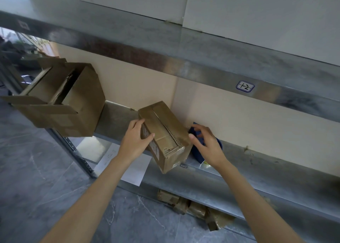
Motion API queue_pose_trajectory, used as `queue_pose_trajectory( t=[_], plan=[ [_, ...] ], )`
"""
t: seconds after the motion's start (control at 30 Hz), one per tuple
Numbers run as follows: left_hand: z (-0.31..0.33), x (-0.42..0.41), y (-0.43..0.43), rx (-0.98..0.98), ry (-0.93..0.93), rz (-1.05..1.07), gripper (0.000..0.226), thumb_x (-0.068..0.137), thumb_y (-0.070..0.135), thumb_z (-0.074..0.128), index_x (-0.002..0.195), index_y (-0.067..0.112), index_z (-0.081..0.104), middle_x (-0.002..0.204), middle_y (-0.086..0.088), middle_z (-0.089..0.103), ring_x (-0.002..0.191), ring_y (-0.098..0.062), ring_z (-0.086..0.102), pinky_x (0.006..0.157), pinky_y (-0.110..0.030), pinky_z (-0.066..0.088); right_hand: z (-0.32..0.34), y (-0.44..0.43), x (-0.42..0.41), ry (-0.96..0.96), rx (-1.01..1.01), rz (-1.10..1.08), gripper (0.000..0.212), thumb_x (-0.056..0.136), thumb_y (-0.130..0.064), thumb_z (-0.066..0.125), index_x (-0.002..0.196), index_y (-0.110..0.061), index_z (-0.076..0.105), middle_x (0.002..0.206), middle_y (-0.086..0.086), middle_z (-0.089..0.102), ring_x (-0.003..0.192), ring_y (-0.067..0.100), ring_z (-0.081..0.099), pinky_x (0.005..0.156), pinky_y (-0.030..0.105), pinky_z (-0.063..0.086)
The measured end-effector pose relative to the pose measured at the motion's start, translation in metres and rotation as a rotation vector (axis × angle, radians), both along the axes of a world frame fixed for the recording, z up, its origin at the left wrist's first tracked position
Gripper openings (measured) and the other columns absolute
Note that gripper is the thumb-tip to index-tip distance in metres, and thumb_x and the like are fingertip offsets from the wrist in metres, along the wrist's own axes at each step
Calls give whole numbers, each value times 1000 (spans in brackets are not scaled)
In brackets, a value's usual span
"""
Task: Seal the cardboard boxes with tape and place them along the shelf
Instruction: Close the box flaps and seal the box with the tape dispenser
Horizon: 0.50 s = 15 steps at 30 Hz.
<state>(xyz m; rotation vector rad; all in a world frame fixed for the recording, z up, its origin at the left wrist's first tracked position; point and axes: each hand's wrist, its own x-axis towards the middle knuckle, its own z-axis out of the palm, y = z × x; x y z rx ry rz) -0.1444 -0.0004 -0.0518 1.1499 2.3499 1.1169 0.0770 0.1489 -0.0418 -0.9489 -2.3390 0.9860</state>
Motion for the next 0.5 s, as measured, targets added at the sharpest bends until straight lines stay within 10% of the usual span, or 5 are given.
queue_pose_trajectory(
  t=[0.13, 0.5],
  plan=[
    [2, -2, -14, -64, 262, -41, 58, 94, 43, 60, 145, 22, 43, 151, 3, 41, 141, -20, 37, 111, -45, 38, -7, 20, 12, -155, 108, -131, 46, 98, -40, 52, 140, -29, 39, 130, 0, 55, 118, 20, 50, 89, 38, 47],
    [-17, 2, -30, -187, 323, 13, 59, 96, 45, 57, 147, 18, 43, 156, 0, 36, 147, -22, 26, 116, -42, 27, -53, 33, 11, -506, 93, -69, 63, 98, -37, 53, 150, -32, 18, 108, 9, 63, 81, 27, 64, 61, 37, 53]
  ],
)
